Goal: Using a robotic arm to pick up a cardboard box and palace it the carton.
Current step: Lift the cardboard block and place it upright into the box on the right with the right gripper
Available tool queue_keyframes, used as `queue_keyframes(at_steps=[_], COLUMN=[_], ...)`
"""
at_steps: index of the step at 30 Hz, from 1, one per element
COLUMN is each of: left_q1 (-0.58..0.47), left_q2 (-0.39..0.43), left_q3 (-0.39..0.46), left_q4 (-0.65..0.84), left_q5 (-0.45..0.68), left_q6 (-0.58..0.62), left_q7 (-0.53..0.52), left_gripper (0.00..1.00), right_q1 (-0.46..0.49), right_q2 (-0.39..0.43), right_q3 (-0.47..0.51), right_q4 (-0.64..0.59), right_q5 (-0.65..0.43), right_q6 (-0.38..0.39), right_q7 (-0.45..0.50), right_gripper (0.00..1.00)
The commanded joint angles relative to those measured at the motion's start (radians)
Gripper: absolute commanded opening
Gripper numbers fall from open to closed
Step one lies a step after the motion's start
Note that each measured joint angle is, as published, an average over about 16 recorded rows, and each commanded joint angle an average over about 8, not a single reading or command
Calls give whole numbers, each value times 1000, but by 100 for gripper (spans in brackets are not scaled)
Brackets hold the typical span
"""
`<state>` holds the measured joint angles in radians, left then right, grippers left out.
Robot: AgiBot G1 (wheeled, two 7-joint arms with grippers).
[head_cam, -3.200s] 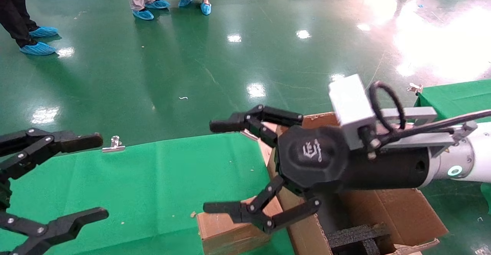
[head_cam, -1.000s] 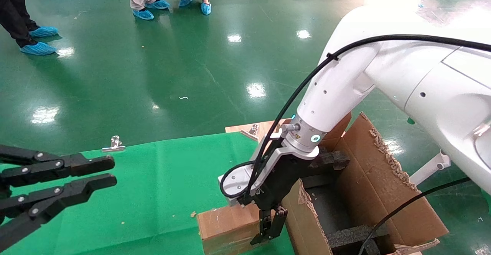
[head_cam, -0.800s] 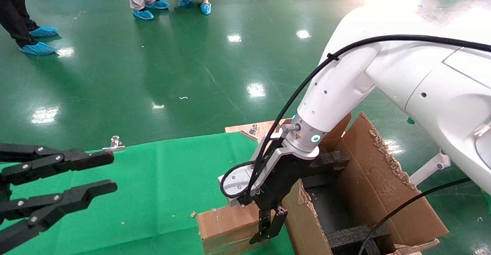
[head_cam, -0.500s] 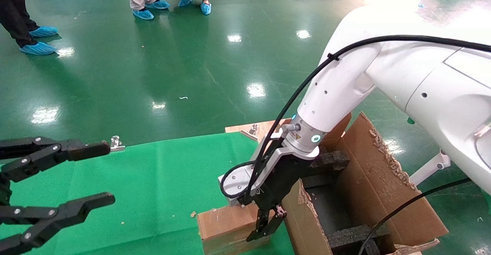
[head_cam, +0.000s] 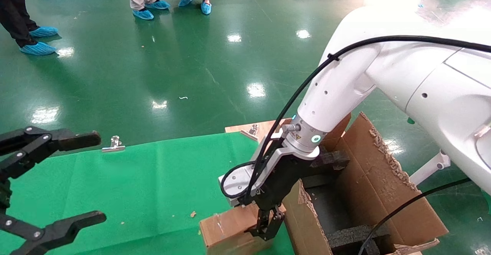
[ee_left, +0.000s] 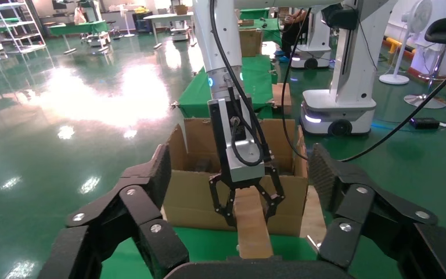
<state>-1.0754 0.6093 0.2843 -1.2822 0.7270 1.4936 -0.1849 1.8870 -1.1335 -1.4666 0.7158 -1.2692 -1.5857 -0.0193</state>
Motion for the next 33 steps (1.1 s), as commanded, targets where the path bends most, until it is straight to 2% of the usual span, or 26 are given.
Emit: queue_keyframes(at_steps=[1,7,11,17,25,33], left_q1=[0,0,0,-1,-1,-1], left_q2=[0,0,0,0,0,-1], left_q3=[0,0,0,1,2,2], left_q4=[0,0,1,1,1,1], left_q5=[0,0,0,0,-1,-1], left_q6=[0,0,0,0,0,0], left_q7=[0,0,0,1,1,1], left_gripper=[100,100,100,100,100,100], right_q1=[0,6,44,166,348,439], right_q2=[0,5,23,63,92,119], right_q3=[0,-2,0,6,-22,-86], right_q4=[0,3,-3,-47,-144,-202], right_q5=[0,4,19,50,75,125], right_q6=[-1,8,14,7,-2,-9], right_q7=[0,4,13,8,-63,-131], right_gripper=[0,0,0,0,0,0])
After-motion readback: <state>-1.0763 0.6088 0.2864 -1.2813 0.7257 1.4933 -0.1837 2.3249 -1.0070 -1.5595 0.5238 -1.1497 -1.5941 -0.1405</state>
